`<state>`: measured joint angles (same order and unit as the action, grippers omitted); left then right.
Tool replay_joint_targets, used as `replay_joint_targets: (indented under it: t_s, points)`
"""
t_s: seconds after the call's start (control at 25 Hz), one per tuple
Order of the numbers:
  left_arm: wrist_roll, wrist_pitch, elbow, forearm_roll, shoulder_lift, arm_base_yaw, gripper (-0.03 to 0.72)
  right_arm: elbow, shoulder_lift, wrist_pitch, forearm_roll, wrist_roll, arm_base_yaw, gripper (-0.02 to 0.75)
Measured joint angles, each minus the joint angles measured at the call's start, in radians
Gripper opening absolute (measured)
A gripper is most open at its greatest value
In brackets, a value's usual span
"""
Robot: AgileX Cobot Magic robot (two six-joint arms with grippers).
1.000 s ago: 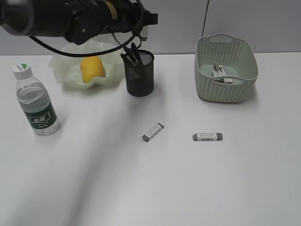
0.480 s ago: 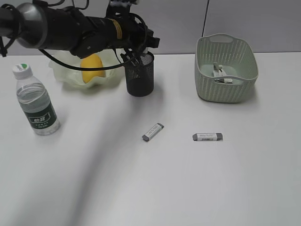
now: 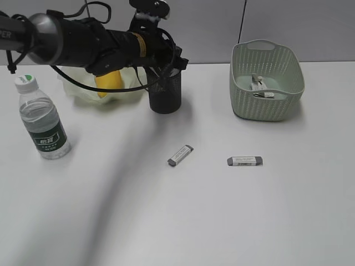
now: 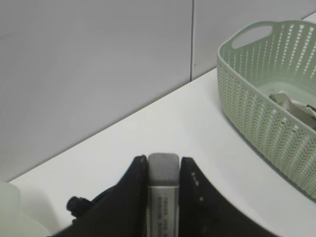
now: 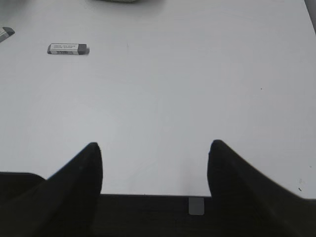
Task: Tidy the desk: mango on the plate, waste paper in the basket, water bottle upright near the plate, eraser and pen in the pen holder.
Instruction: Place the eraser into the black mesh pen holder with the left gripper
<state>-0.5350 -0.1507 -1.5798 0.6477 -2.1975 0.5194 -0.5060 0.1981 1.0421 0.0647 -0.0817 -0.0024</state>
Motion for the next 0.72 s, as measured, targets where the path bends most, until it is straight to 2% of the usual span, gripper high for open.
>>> replay_joint_targets:
  t_s: [0.4, 0.48, 0.64, 0.72]
  points:
    - [0.000, 0.078, 0.000, -0.003, -0.009, 0.000, 0.166, 0.000, 0.000, 0.001, 0.000, 0.000, 0.000, 0.531]
    - [0.000, 0.077, 0.000, -0.003, -0.011, 0.000, 0.221, 0.000, 0.000, 0.001, 0.000, 0.000, 0.000, 0.531]
    - [0.000, 0.062, 0.000, -0.003, -0.009, 0.000, 0.405, 0.000, 0.000, 0.000, 0.000, 0.001, 0.000, 0.531]
    - [0.000, 0.052, 0.000, -0.003, -0.001, 0.000, 0.448, 0.000, 0.000, 0.000, 0.000, 0.001, 0.000, 0.531]
